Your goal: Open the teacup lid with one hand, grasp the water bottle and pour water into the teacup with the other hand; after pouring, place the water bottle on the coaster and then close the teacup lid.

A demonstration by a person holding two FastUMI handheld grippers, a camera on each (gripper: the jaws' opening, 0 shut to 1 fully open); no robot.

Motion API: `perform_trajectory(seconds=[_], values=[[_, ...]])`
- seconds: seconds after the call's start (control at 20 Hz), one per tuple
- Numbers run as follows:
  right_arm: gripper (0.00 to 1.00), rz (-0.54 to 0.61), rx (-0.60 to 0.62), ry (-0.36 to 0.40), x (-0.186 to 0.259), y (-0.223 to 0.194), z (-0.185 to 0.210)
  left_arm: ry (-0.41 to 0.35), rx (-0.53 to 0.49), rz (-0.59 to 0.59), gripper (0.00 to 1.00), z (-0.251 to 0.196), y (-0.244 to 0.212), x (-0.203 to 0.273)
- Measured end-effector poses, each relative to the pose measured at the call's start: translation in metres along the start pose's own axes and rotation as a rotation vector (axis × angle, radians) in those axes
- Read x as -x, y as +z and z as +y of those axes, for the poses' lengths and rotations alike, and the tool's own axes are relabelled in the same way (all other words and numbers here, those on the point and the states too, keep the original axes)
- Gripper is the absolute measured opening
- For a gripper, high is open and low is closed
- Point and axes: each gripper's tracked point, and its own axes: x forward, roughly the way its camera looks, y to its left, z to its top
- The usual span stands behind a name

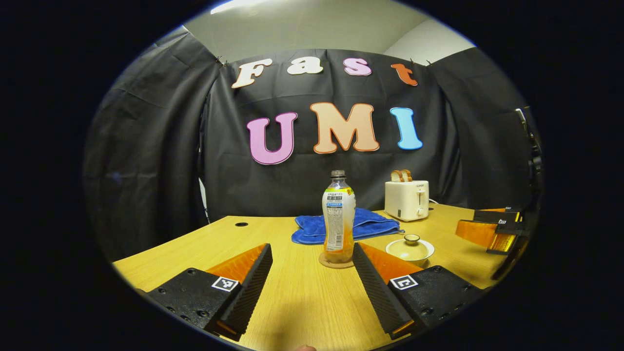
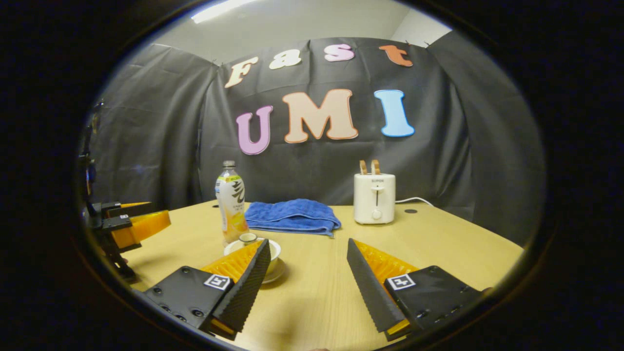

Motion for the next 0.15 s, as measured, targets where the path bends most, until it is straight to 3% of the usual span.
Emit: perform_trajectory(seconds=[0.15], values=[[0.96,-0.005,-0.007,-0.043,0.0052,0.0,-0.0101,0.004,0.004,0.009,0.96,-0.0011,-0.007,-0.0004]])
